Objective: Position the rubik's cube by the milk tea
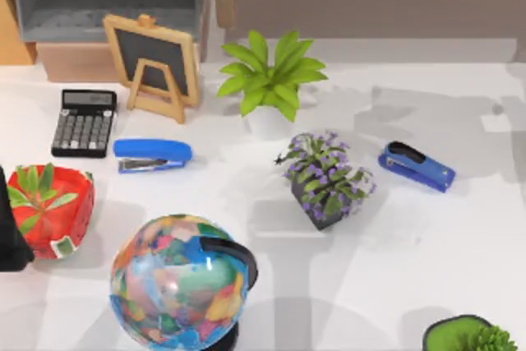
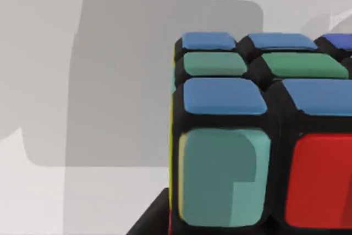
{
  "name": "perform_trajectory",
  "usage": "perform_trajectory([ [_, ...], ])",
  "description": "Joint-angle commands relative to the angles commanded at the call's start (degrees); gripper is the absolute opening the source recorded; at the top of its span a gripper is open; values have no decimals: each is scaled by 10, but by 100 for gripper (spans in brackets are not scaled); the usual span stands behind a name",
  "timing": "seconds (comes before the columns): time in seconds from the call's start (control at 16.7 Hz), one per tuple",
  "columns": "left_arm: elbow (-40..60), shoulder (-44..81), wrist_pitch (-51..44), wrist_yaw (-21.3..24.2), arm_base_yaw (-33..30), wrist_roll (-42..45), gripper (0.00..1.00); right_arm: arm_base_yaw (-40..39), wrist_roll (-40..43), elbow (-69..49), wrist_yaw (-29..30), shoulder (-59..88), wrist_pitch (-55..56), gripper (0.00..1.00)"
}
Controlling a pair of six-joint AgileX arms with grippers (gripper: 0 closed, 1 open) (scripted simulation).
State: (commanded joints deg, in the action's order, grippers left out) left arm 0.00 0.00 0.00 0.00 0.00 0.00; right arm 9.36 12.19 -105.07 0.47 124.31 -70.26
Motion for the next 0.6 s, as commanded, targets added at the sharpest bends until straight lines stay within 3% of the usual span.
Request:
perform_trajectory([
  [0.6, 0, 0, 0, 0, 0, 0, 100, -8, 11, 7, -1, -9, 28, 0],
])
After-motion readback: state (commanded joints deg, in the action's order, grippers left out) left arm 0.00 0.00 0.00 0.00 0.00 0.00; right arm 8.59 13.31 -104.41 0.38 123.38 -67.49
